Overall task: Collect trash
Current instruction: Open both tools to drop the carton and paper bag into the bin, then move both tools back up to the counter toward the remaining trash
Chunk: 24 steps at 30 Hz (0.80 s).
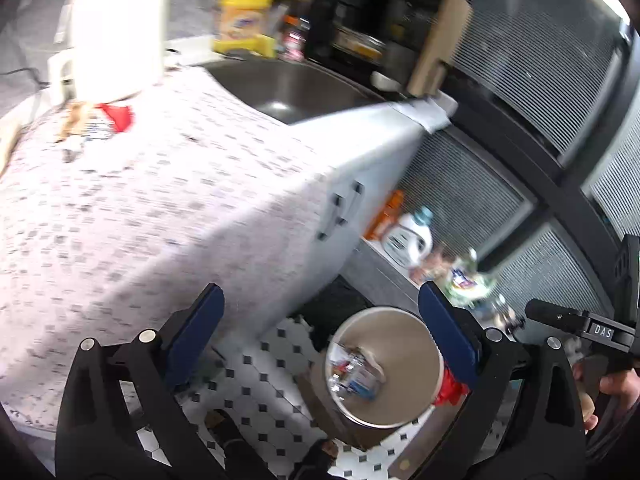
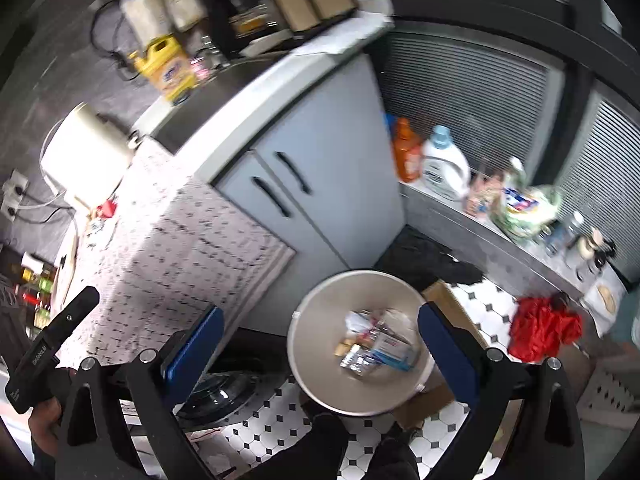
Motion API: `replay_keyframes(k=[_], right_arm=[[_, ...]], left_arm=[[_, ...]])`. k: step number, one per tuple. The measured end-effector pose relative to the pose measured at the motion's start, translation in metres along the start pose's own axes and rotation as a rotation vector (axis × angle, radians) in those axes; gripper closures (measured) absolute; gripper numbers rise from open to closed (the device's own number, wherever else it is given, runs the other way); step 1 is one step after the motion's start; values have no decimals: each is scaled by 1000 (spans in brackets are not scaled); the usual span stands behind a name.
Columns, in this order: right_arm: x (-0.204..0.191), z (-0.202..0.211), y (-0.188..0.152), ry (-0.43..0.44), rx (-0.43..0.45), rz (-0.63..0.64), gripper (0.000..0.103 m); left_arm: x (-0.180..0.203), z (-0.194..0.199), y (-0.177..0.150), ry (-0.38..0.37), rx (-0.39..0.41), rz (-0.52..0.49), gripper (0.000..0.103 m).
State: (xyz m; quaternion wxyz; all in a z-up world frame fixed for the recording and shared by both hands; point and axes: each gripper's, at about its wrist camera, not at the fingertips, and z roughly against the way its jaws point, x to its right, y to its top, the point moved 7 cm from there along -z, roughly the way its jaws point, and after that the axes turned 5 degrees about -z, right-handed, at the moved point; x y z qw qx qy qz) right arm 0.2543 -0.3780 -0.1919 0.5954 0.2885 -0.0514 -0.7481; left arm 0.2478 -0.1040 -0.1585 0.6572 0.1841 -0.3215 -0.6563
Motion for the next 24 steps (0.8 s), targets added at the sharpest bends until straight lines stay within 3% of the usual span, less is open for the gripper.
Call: replay_keyframes(k=[12, 24], right_arm=[[-126, -34, 17, 71, -10, 133, 8], [-196, -57, 26, 42, 6, 152, 8]], left_arm=[[-128, 36, 33, 128, 94, 120, 6], [-226, 33, 73, 134, 158, 170, 7]])
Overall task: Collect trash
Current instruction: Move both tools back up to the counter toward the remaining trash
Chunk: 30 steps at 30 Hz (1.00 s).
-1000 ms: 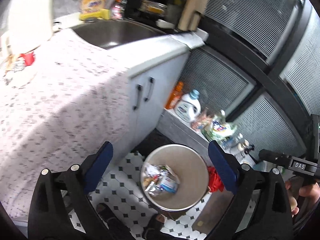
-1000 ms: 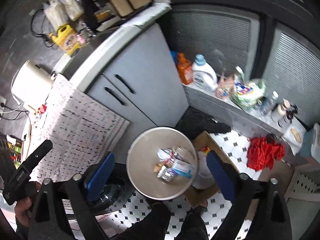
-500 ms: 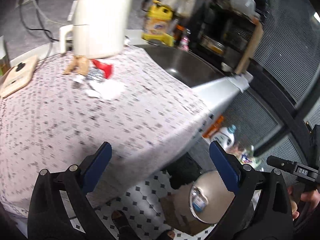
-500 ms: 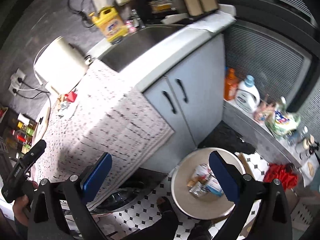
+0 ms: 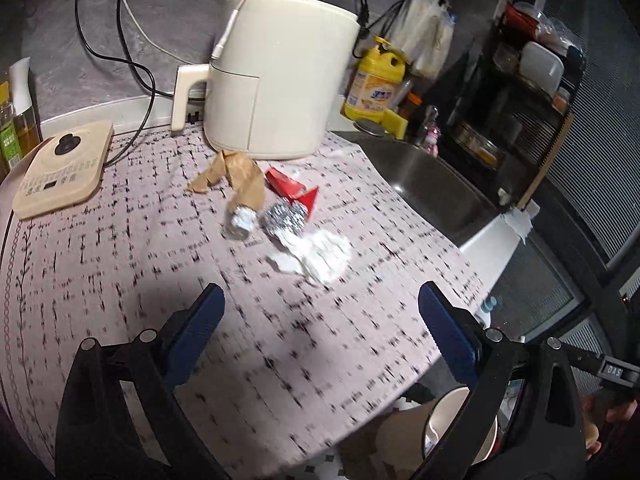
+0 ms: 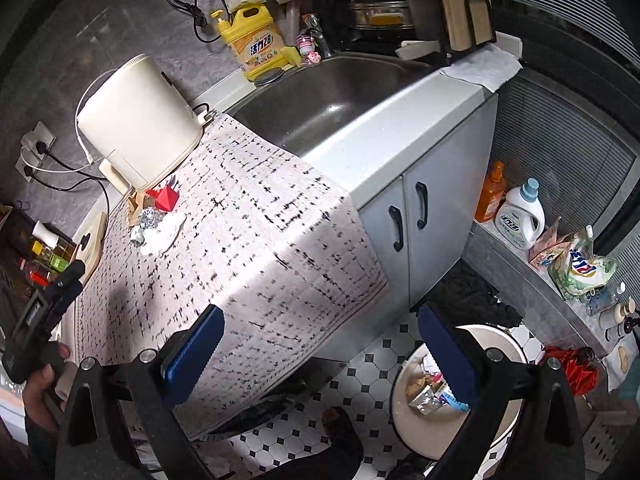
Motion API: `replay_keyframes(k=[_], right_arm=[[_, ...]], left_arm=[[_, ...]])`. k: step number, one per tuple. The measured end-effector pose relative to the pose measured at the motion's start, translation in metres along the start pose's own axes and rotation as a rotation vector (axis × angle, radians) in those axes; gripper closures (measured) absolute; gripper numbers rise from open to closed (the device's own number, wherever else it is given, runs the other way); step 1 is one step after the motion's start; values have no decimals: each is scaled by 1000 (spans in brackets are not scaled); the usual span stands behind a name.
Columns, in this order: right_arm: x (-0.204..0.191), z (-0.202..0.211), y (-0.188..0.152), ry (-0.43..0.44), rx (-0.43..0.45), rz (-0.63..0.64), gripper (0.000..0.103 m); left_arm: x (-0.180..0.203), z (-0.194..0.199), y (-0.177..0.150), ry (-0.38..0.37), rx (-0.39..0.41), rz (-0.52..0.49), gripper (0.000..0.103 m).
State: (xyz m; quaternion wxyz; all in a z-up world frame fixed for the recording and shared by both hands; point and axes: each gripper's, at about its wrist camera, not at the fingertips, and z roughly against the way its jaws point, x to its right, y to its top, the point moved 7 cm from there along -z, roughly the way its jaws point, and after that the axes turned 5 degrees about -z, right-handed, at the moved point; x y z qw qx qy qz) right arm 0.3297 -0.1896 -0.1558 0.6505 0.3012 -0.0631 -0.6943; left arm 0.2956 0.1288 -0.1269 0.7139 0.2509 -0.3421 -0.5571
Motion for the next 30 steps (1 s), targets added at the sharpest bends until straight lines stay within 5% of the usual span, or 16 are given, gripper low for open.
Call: replay_keyframes(k=[9, 30], right_arm=[[-37, -18, 8, -43, 31, -39, 8], [-56, -29, 18, -132, 45, -97, 8]], left_arm=[[-45, -43, 32, -33, -20, -16, 28], [-65, -144, 63, -53, -145, -83, 41]])
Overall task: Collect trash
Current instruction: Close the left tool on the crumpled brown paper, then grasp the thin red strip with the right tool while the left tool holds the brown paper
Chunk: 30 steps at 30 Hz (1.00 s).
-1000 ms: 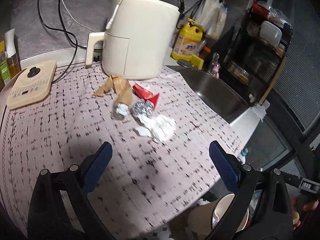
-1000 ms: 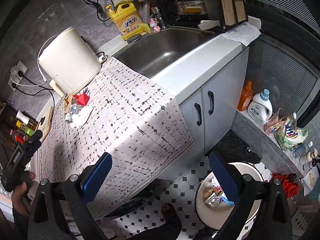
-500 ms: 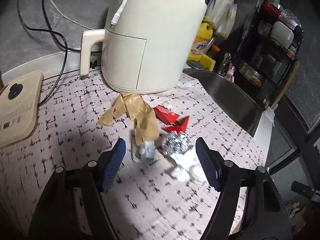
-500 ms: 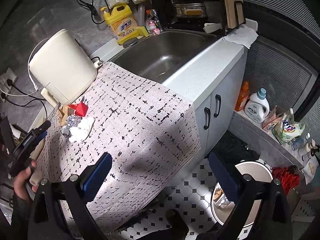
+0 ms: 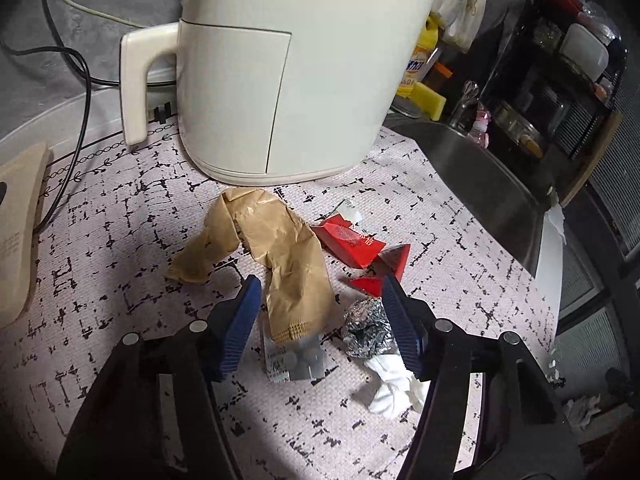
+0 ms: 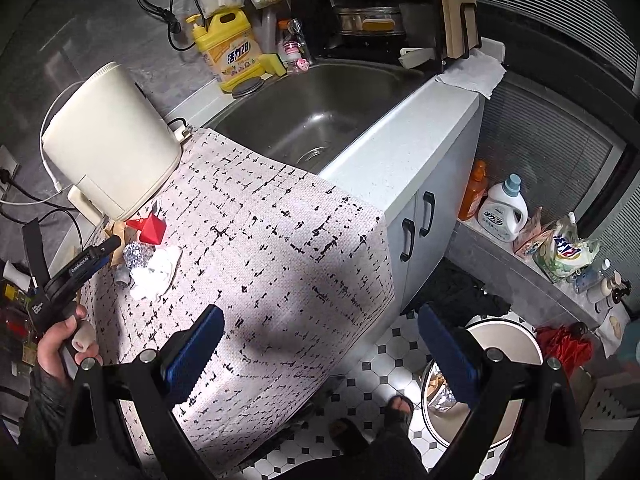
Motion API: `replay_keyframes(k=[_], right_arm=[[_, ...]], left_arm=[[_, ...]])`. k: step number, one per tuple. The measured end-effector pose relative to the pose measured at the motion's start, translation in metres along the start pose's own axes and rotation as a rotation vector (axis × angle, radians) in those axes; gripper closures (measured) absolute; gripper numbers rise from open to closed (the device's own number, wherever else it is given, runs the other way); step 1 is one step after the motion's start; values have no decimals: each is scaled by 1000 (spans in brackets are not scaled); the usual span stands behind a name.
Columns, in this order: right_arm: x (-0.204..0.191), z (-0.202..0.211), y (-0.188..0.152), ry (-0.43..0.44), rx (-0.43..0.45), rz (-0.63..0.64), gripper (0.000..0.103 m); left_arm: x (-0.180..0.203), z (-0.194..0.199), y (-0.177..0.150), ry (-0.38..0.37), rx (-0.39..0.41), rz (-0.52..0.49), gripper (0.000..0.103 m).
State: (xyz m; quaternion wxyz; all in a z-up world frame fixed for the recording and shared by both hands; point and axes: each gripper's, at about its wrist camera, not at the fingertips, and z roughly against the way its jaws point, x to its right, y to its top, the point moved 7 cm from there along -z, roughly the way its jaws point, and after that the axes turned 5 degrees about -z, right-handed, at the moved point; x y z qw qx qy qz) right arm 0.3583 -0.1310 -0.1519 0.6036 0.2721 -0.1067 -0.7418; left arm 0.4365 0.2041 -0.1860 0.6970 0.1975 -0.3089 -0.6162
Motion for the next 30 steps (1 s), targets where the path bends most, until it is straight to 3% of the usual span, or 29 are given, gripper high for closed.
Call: replay_keyframes(k=[7, 8, 9, 11, 14, 17, 23, 27, 30], right_arm=[[-15, -22, 20, 35, -20, 35, 8], [-18, -26, 25, 45, -22, 45, 8], [-23, -32, 30, 56, -29, 55, 8], [-34, -42, 41, 76, -53, 62, 8], [-63, -51, 59, 141, -44, 120, 8], [-93, -68, 70, 193, -69, 160, 8], [-163, -102, 65, 310, -167, 280, 20], [-190, -123, 57, 339, -233, 316, 28], [-210, -134, 55, 369, -266, 342, 29]], left_arm=[[-10, -20, 8, 38, -27, -2, 43], [-11, -22, 9, 43, -30, 0, 51], [-14, -25, 10, 49, -45, 5, 65], [-19, -25, 11, 52, -72, 33, 86], [-24, -8, 18, 64, -40, 46, 97], [-32, 11, 19, 81, -15, 67, 98], [-56, 52, 11, 146, 38, 135, 98], [-73, 78, 2, 189, 72, 198, 98], [-88, 95, -9, 230, 82, 237, 98]])
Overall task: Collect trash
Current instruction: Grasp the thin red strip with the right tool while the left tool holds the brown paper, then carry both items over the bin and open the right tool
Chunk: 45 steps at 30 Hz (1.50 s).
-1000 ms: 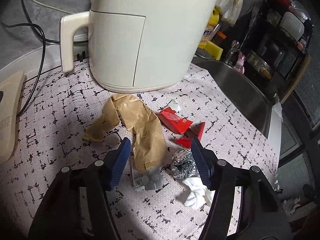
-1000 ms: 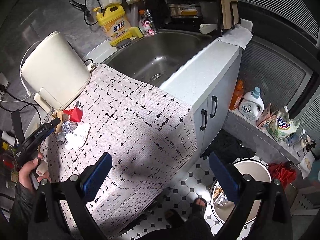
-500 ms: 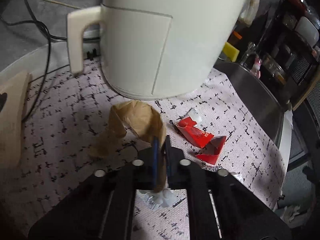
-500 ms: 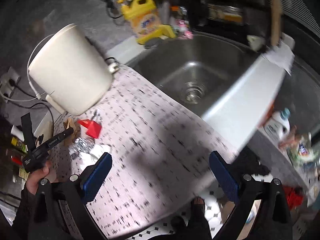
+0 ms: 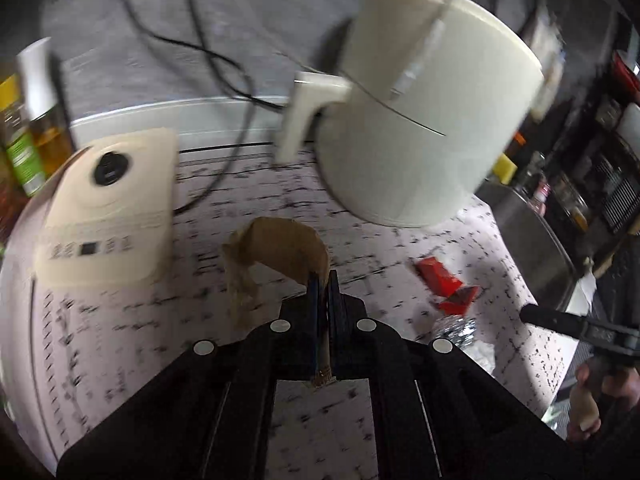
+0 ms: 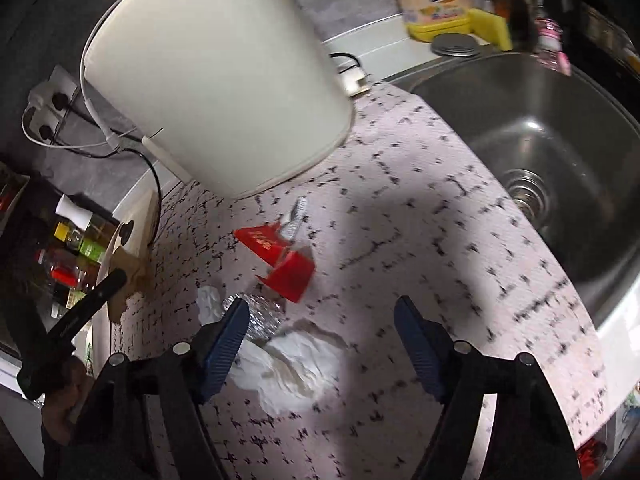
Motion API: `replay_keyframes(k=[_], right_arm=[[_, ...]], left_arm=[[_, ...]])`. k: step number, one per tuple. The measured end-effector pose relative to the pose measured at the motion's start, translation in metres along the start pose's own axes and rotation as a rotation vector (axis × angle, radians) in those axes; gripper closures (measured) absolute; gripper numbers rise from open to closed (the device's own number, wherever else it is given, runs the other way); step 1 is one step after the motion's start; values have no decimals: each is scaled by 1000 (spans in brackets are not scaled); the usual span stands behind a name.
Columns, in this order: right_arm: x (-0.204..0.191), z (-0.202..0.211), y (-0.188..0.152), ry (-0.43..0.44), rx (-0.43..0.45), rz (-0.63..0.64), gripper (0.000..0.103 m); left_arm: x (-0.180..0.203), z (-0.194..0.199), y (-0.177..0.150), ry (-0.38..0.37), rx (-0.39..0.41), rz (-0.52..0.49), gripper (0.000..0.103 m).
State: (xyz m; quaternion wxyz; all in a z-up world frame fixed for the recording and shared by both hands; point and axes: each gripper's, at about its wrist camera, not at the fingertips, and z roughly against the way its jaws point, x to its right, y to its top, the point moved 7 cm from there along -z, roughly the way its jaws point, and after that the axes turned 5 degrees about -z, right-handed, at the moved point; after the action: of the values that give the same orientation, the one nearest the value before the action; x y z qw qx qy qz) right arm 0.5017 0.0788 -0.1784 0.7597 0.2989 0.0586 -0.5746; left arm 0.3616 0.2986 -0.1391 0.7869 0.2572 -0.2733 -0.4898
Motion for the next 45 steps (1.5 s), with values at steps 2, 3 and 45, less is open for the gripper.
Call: replay_keyframes(k=[2, 3, 45], right_arm=[[-8, -10, 6, 15, -14, 12, 29], [-11, -16, 9, 21, -21, 10, 31], [113, 131, -101, -306, 178, -304, 99]], left_arm=[[-12, 8, -6, 28, 3, 23, 98], [-20, 12, -10, 45, 3, 40, 98], [78, 7, -56, -324, -50, -158, 98]])
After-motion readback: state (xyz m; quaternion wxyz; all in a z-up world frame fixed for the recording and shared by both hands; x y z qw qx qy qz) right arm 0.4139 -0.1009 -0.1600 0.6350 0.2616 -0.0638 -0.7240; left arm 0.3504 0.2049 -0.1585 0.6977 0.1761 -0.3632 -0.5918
